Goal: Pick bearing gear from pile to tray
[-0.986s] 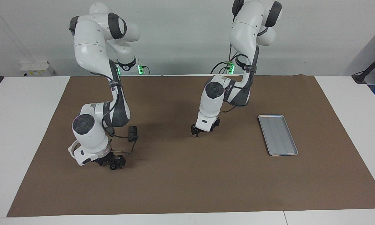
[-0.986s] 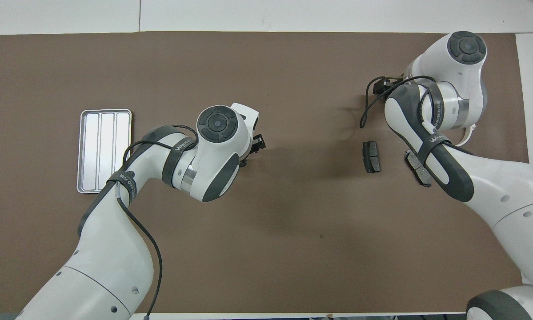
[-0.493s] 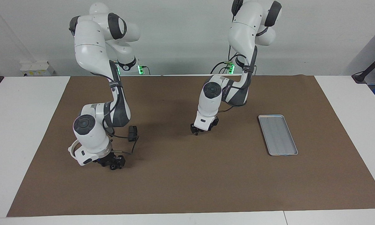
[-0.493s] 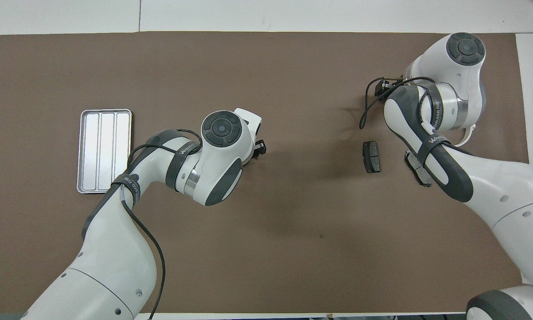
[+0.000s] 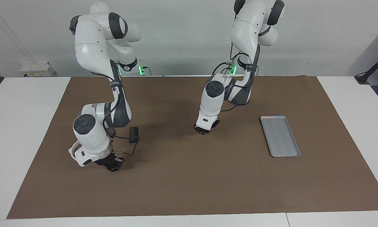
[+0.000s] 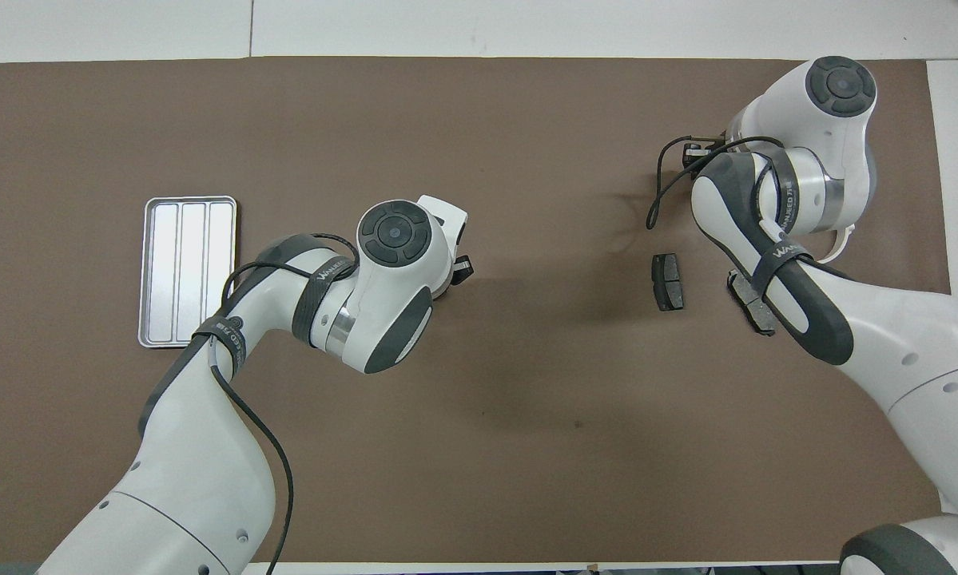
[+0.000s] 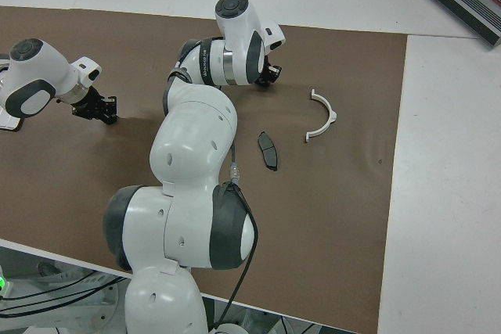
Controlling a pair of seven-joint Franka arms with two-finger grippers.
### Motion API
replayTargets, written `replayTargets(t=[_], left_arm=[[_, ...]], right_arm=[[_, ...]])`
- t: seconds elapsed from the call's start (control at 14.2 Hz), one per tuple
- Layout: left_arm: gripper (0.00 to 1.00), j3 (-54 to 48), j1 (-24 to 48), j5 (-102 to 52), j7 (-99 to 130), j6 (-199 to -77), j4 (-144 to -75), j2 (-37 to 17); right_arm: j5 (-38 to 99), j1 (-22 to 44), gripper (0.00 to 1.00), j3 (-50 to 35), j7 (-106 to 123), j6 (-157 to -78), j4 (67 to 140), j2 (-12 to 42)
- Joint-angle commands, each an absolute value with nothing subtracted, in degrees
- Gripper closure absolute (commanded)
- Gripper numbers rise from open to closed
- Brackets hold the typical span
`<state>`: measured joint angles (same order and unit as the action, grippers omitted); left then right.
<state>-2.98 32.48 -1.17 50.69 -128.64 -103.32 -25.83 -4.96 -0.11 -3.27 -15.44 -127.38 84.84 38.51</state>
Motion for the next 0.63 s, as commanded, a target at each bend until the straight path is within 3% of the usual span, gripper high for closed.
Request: replayTargets(t=[0.0, 0.21, 0.56], left_arm=[[0.79, -2.2, 33.22, -1.93, 50.98, -127.1, -104.68, -24.7], [0.8, -1.58, 28.5, -1.76, 46.79, -119.99, -100.9, -23.04], [0.8, -1.67, 12.43, -1.93, 19.47, -109.8, -105.38, -12.49]], right_arm=[[-6.15, -0.97, 1.0, -3.96, -14.86, -128.15, 86.22, 38.5], [-6.33, -0.36, 1.0, -3.96, -14.5, -121.93, 84.12, 36.92], [-8.09, 2.27, 1.0, -5.09, -14.41, -106.12, 82.09, 28.85]])
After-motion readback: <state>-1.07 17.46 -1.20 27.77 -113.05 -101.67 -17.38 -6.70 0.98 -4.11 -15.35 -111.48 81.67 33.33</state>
